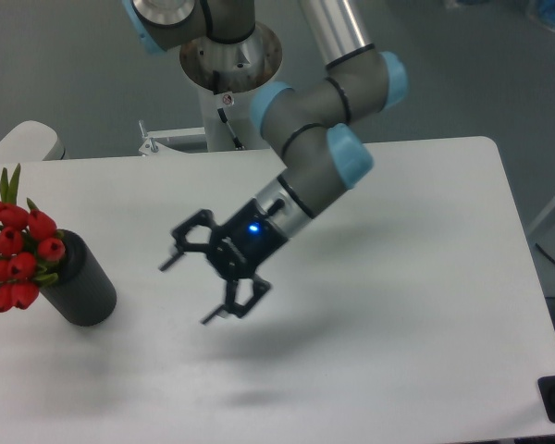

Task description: Insert the flowers into the vase

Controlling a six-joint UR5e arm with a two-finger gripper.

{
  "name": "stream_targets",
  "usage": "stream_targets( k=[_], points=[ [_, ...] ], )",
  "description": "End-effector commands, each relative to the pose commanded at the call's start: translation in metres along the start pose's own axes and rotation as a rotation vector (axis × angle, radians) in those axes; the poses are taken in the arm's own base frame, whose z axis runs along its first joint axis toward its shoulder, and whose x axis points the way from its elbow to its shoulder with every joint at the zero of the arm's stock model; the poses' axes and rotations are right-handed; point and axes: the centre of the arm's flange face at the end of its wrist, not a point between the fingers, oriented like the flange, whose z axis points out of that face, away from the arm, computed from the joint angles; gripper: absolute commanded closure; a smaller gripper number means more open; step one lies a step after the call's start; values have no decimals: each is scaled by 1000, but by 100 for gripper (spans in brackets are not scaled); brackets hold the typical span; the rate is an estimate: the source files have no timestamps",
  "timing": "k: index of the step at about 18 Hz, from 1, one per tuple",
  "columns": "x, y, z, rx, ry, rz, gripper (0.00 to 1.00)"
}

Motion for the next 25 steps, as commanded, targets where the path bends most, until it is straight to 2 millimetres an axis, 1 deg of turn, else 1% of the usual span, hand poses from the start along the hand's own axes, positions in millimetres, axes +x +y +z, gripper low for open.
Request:
stream_targets(
  k=[4,7,9,12,15,19,22,25],
  points=[
    [-31,9,-7,-192,-113,22,0],
    [-49,16,-17,-376,-198,34,0],
    [-58,20,-17,-451,-207,32,0],
    [-67,19,-17,-518,-191,74,0],
    [-78,27,-10,-653,-151,123,0],
    [-82,28,14,-775,-120,176,0],
    [-84,32,24,-799,-112,182,0],
    [-87,34,27,-799,-111,181,0]
  ],
)
